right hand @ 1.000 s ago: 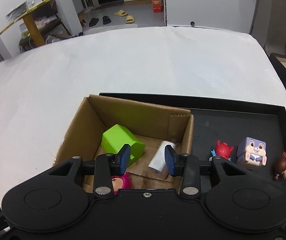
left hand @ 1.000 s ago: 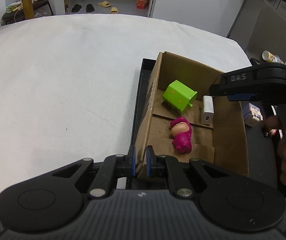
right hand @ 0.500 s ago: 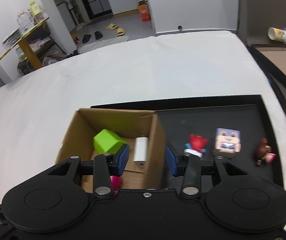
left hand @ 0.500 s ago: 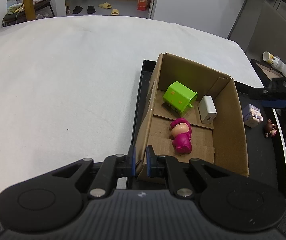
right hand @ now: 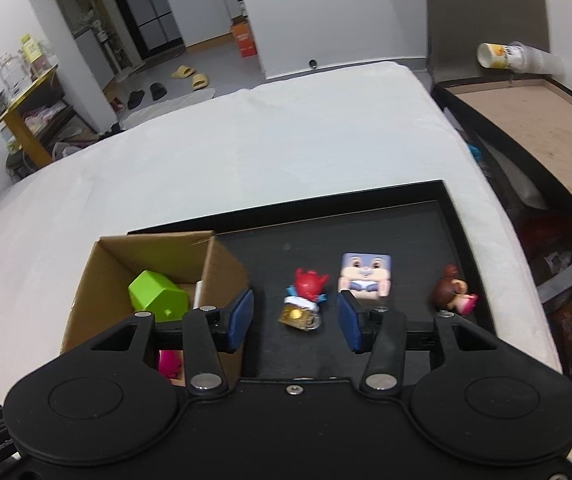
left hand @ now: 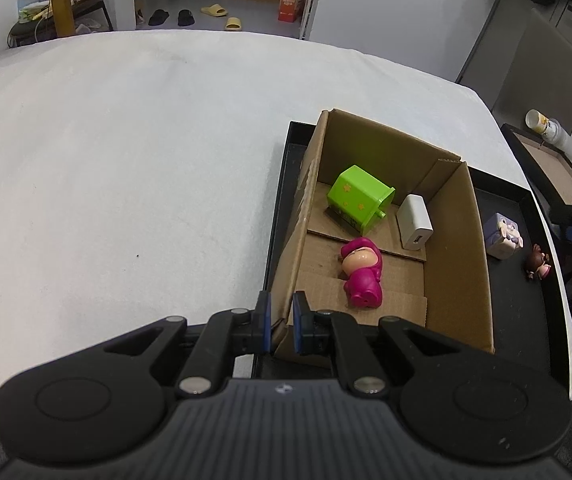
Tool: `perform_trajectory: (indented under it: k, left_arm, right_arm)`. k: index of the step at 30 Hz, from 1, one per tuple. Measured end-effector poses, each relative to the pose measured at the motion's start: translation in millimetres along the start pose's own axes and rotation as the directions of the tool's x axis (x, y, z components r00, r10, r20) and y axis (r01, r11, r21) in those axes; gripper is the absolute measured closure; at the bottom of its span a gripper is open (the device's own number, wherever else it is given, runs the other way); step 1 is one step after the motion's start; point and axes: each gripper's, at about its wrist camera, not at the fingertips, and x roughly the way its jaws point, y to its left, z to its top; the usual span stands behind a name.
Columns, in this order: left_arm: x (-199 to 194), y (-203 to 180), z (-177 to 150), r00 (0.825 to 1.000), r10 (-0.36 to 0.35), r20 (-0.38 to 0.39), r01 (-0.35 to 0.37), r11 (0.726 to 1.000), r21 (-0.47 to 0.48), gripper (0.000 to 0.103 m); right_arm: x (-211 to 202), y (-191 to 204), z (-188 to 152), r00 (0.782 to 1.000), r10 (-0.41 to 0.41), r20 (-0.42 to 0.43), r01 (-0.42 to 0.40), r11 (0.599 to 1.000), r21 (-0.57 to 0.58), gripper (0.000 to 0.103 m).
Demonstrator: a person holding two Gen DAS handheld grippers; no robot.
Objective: Organize rigid objects
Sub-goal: 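Move the right gripper down to the brown-haired doll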
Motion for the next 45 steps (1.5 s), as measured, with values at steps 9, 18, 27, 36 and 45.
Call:
perform_trajectory:
  k: [9,18,27,36,45]
  left_arm:
    - [-1,-1,-1,1.0,0.004,0.002,-0.004,1.0,-0.005,0.093]
    - [-1,-4,-1,1.0,0.019,0.004,-0.019,1.0,0.013,0.093]
    - [-1,-6,-1,1.0,0.02,0.005,-0.02,1.0,0.013,0.093]
    - [0,-7,-1,0.999,0.036,0.004,-0.036,0.999,0.027,0.093]
    - [0,-12,-2,0.998,0.055,0.009,-0.055,0.998,0.043,0.093]
  right_arm:
    - [-10,-45,4,0.999,-0.049,0.016,0.048,0.997,0.062,0.056]
    - [0,-73,2,0.997,-0.083,0.012,0.081,0.991,0.106,0.056]
    - [24,-93,-1,0.996,-0.081,-0.025,0.084,0.983,0.165,0.056]
    - [49,-102,-16,0.996,-0.061,-0.069,0.076,0.97,0.232,0.056]
    - [73,-109,-28,0.994,-0.031,-0.109,0.064,0.948,0.313,0.056]
